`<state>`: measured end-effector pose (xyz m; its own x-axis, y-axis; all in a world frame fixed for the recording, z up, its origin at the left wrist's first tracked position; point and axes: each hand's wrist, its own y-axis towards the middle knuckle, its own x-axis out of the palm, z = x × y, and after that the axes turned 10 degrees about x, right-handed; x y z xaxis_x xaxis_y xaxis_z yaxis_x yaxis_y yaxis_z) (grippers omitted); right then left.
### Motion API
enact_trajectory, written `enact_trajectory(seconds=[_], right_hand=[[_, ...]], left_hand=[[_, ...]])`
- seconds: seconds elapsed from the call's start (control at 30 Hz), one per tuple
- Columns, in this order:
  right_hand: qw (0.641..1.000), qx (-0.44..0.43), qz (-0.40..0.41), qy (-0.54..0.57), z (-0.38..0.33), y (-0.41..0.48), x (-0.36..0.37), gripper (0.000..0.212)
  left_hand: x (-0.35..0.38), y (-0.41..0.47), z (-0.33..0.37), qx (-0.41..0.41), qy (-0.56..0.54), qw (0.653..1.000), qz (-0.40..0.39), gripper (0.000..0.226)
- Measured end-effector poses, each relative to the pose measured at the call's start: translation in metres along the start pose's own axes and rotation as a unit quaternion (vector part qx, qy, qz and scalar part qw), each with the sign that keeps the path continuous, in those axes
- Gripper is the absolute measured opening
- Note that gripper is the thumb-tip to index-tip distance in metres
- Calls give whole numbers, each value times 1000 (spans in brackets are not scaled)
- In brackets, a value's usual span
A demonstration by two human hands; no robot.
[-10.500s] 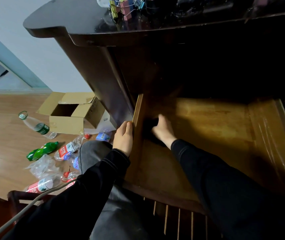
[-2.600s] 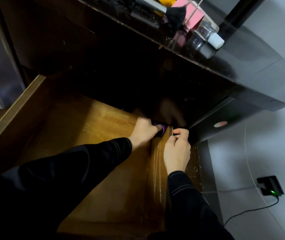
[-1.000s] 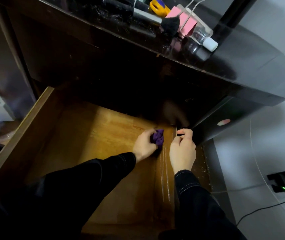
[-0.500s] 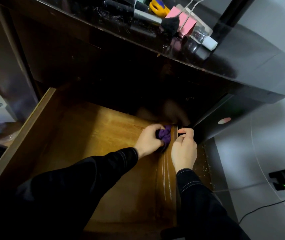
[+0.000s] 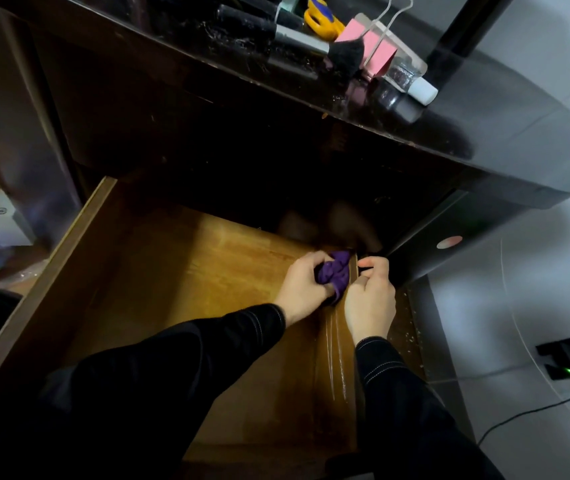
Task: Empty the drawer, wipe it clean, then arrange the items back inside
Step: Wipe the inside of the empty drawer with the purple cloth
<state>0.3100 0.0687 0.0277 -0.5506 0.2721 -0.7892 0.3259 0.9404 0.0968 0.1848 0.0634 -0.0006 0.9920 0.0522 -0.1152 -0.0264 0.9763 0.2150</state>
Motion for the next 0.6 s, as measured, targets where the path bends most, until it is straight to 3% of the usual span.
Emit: enact_trajectory(seconds=[0.17,0.33,0.53,0.6], right_hand=[[1000,-6,7,-6,1,1,1,26],[1000,-11,9,14,6,4,5,30],[993,18,-81,85,13,-4,-2,31],[990,0,-110,85,22,-16,-5,31]], left_hand=[[-4,-17,-19,-72,53,994,-64,31],[0,-2,1,9,19,1000,-15,22],[-6,-18,-17,-67,72,992,-78,32],[-7,-14,-10,-55,52,995,-70,26]])
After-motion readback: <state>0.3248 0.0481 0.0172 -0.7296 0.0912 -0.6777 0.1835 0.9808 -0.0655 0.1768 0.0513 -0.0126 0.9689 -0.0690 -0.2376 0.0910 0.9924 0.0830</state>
